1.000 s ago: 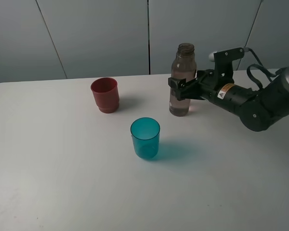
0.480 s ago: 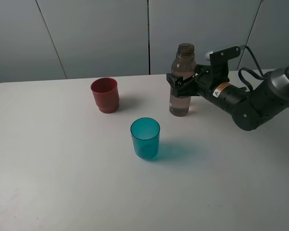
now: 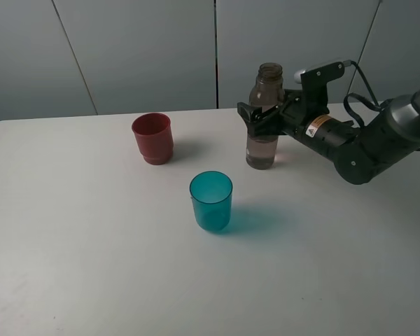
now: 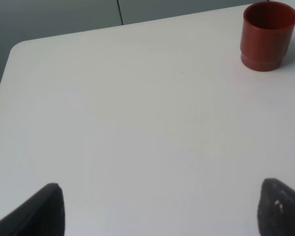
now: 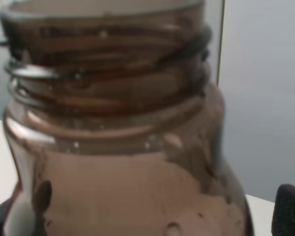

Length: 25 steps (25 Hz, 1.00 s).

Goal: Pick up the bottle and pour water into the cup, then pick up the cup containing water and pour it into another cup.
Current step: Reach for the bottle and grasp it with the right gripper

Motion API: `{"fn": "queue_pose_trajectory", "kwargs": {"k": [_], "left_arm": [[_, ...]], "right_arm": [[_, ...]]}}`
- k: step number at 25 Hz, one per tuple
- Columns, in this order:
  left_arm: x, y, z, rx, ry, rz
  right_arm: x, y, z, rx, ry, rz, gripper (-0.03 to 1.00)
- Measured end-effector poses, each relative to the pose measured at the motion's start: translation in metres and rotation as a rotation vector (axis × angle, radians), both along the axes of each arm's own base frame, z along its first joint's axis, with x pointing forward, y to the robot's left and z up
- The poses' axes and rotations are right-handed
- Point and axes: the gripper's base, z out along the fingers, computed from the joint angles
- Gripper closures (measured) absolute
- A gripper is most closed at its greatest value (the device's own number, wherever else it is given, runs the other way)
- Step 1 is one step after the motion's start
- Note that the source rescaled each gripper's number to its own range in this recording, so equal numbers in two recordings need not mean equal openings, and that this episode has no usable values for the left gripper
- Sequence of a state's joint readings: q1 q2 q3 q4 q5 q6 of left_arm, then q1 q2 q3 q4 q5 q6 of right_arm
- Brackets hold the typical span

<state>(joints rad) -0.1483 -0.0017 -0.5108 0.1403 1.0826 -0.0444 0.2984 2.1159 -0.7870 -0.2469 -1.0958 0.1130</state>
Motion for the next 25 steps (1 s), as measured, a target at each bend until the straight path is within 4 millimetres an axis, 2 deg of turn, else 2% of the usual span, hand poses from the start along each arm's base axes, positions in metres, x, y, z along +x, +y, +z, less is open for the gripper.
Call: {"fn": "queue_pose_trajectory", "kwargs": {"k": [12,13,14,15,16,25], "left_arm": [[0.000,0.000,0.000,0.000,0.000,0.000],[0.000,0.000,0.000,0.000,0.000,0.000],[0.000,0.000,0.000,0.000,0.000,0.000],[0.000,0.000,0.000,0.000,0.000,0.000],[0.000,0.000,0.000,0.000,0.000,0.000],[0.000,0.000,0.000,0.000,0.000,0.000]], "right_arm": [[-0.001,0.011,-0.011,-0.009,0.021,0.029,-0.02],[0.000,0.011,-0.011,-0.008,0.021,0.027,0.08],[0.000,0.011,-0.011,-0.008,0.021,0.026,0.30],[0.000,0.011,-0.011,-0.008,0.021,0.025,0.57],[0.000,0.010,-0.011,-0.009,0.018,0.020,0.97],[0.001,0.010,-0.011,-0.008,0.019,0.009,0.95]]}}
